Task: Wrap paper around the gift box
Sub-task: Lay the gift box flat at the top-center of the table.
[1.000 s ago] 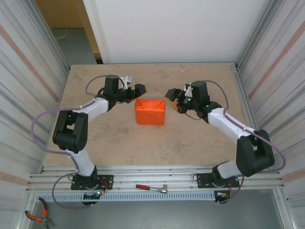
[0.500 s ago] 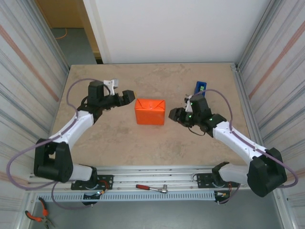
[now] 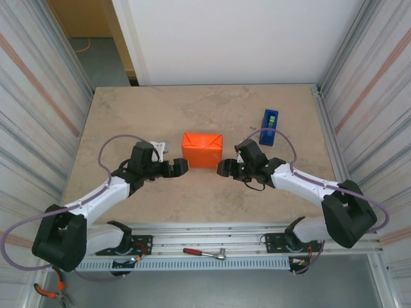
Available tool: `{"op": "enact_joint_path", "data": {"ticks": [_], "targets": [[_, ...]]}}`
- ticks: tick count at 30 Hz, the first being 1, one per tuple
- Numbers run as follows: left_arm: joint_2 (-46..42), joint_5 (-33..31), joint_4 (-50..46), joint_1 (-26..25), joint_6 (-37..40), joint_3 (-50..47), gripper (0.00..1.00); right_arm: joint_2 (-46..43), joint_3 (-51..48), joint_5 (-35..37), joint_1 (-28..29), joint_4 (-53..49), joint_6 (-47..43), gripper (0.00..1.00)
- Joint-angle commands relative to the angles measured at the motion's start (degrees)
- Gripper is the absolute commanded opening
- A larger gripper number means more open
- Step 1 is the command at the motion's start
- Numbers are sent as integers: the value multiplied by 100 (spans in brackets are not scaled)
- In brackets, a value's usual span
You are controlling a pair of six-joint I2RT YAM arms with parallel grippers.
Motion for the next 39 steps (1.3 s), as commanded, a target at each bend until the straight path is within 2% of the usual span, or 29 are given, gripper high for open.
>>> {"op": "enact_joint_path", "data": {"ticks": [1,13,24,32,39], "targets": [[157,-363,559,-28,-124,-138,99,194,176,175,23,154,-165,68],[931,-299,890,-29,-12,372,99,723,840,68,-221,94,-416,68],[1643,-279,852,39,227,1107,99,1206,1368,-393,-772,40,-578,67],[2256,-69,749,264,398,1965,99,1573,1815,-731,-1198,37,-594,67],[2843,63,484,569,625,2936,99,2095,2669,-1011,-1599,-136,-582,66]]}}
